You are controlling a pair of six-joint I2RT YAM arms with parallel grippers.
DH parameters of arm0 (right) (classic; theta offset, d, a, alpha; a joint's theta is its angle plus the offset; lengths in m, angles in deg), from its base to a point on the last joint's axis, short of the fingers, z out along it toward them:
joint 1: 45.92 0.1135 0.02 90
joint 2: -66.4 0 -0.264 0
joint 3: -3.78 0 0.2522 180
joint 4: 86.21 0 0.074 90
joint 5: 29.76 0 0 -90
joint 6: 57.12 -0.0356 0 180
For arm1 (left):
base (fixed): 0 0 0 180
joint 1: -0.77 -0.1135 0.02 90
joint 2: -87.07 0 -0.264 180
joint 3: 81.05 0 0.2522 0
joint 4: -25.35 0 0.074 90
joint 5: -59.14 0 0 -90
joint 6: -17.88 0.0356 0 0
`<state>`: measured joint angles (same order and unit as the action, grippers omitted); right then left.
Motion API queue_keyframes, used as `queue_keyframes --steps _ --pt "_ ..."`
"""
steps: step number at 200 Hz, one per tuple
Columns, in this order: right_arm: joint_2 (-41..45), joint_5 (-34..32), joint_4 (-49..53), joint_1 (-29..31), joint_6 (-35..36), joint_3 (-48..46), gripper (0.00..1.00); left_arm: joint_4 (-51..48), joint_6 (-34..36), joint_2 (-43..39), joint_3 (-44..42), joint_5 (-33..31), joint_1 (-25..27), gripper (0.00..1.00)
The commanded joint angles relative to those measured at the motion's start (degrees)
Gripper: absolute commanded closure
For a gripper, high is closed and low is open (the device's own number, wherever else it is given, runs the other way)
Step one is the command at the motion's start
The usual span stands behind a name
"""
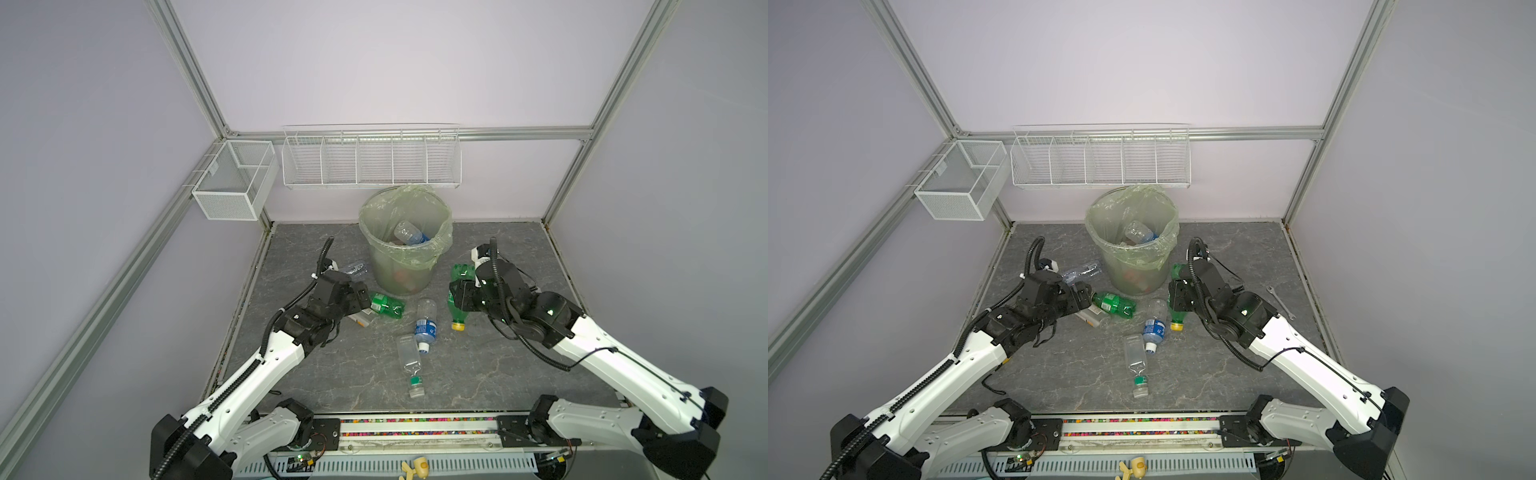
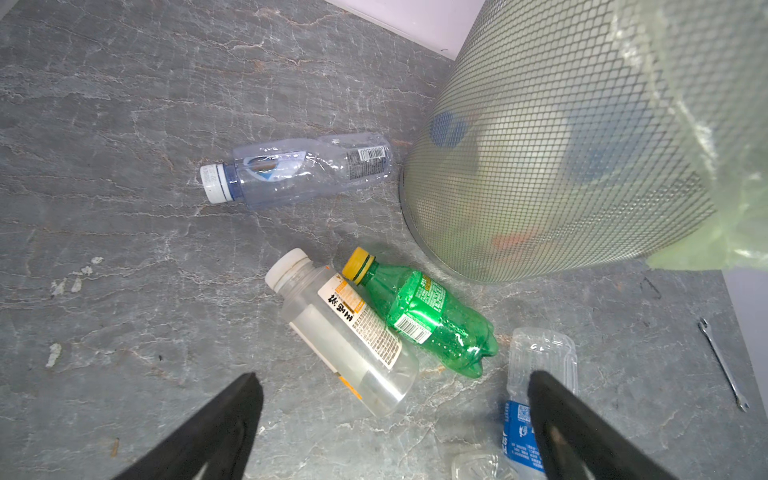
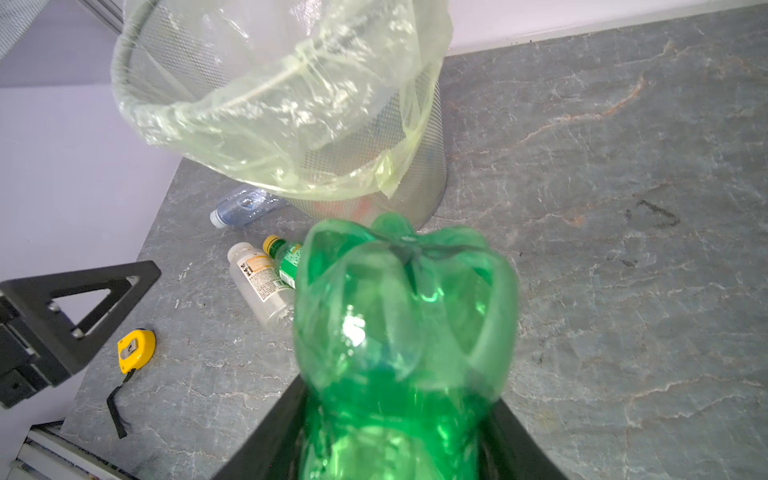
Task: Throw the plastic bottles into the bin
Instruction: 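Lift the green soda bottle with the right gripper toward the bin, then carry the green soda bottle over the bin and open the right gripper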
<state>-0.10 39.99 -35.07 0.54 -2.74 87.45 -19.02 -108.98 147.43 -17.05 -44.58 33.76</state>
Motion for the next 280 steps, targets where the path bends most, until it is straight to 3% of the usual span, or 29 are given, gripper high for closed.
queue_keyframes --steps 1,116,225,280 --pt "-1.8 1.7 -3.1 -0.6 3.1 3.6 0.44 -1.0 -0.9 0.2 -0.9 -1.3 -0.2 0.01" --pt "-8.6 4.6 -6.8 -2.3 7.8 15.3 0.44 -0.9 -0.4 -0.2 -1.2 -1.8 -0.5 0.01" --pt "4.7 1.1 -6.6 -2.3 4.2 3.0 0.44 1.8 0.5 -1.1 -2.6 -4.1 -0.8 0.01" --pt "0.6 1.9 -8.0 -2.3 6.4 7.3 0.43 1.5 -0.2 -0.1 -2.7 -3.7 -0.8 0.01"
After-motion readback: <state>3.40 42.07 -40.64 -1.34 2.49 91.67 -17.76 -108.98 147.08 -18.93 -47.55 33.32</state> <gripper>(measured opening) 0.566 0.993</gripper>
